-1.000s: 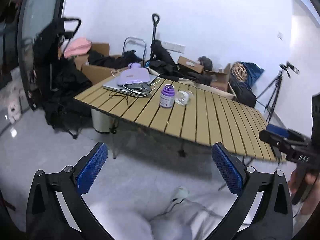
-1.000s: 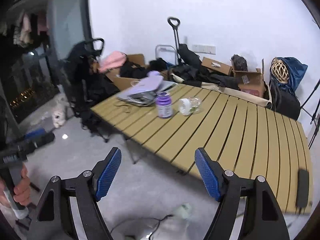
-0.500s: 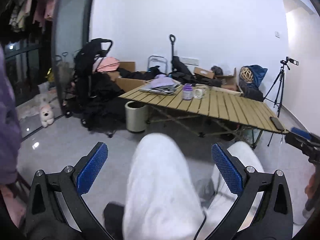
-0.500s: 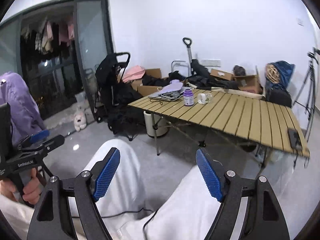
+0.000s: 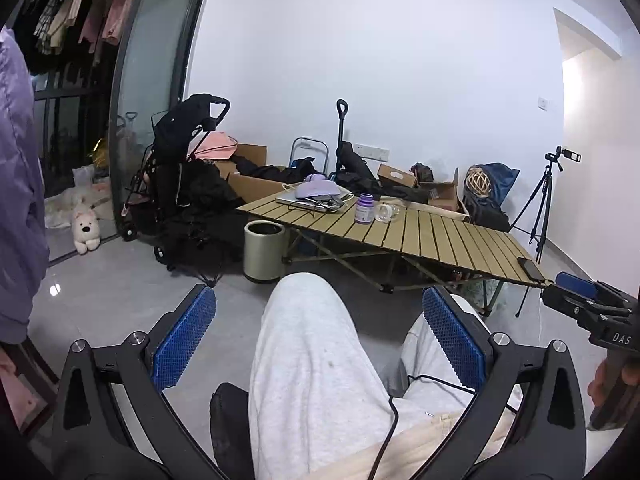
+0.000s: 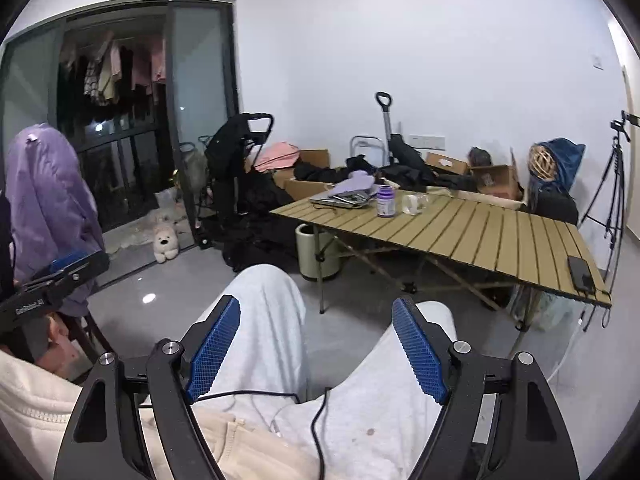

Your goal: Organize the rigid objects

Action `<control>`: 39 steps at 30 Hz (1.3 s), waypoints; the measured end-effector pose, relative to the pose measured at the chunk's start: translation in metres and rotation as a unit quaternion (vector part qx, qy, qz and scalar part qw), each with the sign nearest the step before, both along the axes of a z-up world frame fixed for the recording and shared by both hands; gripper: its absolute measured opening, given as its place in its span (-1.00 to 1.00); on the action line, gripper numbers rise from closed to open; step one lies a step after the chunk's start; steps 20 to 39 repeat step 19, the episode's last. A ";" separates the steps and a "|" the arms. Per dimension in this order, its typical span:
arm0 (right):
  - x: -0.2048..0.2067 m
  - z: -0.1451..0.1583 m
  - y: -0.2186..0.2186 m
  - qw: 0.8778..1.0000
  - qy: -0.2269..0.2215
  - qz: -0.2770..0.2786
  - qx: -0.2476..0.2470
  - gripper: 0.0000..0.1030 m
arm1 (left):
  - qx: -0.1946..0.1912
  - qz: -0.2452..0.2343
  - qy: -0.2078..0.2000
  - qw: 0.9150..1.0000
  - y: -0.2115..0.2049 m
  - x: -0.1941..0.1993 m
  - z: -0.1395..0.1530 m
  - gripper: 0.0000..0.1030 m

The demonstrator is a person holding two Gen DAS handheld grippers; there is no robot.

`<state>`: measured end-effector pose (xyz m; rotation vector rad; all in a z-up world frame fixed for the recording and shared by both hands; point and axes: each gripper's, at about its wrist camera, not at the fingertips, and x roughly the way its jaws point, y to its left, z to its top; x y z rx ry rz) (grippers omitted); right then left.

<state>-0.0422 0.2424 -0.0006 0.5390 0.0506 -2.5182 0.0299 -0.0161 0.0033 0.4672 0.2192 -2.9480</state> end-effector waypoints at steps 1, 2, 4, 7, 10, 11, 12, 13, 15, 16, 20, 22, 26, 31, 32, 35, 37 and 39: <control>0.001 0.000 -0.002 1.000 0.000 0.002 0.001 0.61 | 0.001 0.000 0.001 1.000 0.000 0.002 -0.001 1.00; 0.003 0.000 -0.004 1.000 0.000 0.004 0.004 0.61 | 0.000 0.000 0.001 1.000 0.000 0.003 -0.001 1.00; 0.004 -0.001 -0.005 1.000 0.002 0.005 0.005 0.61 | -0.001 0.001 0.000 1.000 0.001 0.004 -0.001 1.00; 0.002 -0.002 -0.005 1.000 -0.001 0.007 0.003 0.61 | -0.003 -0.001 0.000 1.000 0.003 0.005 -0.001 1.00; -0.001 -0.002 -0.005 1.000 -0.006 0.006 0.004 0.61 | -0.004 -0.002 0.000 1.000 0.004 0.006 0.000 1.00; -0.001 -0.002 -0.004 1.000 -0.006 0.007 0.002 0.61 | -0.004 -0.003 0.000 1.000 0.003 0.006 0.000 1.00; -0.001 -0.001 -0.004 1.000 -0.005 0.008 0.000 0.61 | -0.004 -0.003 0.000 1.000 0.004 0.006 0.000 1.00; -0.001 -0.001 -0.003 1.000 -0.004 0.008 0.000 0.62 | -0.004 -0.003 0.000 1.000 0.004 0.006 0.000 1.00; 0.000 -0.001 -0.004 1.000 -0.002 0.010 0.001 0.61 | -0.002 -0.008 -0.001 1.000 0.004 0.005 0.000 1.00; 0.000 -0.001 -0.005 1.000 -0.002 0.012 0.002 0.61 | -0.003 -0.010 -0.001 1.000 0.004 0.004 0.000 1.00; 0.001 -0.002 -0.008 1.000 -0.002 0.016 0.005 0.61 | -0.001 -0.012 0.001 1.000 0.001 0.005 -0.001 1.00; 0.001 -0.002 -0.008 1.000 -0.002 0.016 0.005 0.61 | -0.001 -0.012 0.001 1.000 0.001 0.005 -0.001 1.00; 0.001 -0.002 -0.008 1.000 -0.002 0.016 0.005 0.61 | -0.001 -0.012 0.001 1.000 0.001 0.005 -0.001 1.00; 0.001 -0.002 -0.008 1.000 -0.002 0.016 0.005 0.61 | -0.001 -0.012 0.001 1.000 0.001 0.005 -0.001 1.00; 0.001 -0.002 -0.008 1.000 -0.002 0.016 0.005 0.61 | -0.001 -0.012 0.001 1.000 0.001 0.005 -0.001 1.00; 0.001 -0.002 -0.008 1.000 -0.002 0.016 0.005 0.61 | -0.001 -0.012 0.001 1.000 0.001 0.005 -0.001 1.00; 0.001 -0.002 -0.008 1.000 -0.002 0.016 0.005 0.61 | -0.001 -0.012 0.001 1.000 0.001 0.005 -0.001 1.00; 0.001 -0.002 -0.008 1.000 -0.002 0.016 0.005 0.61 | -0.001 -0.012 0.001 1.000 0.001 0.005 -0.001 1.00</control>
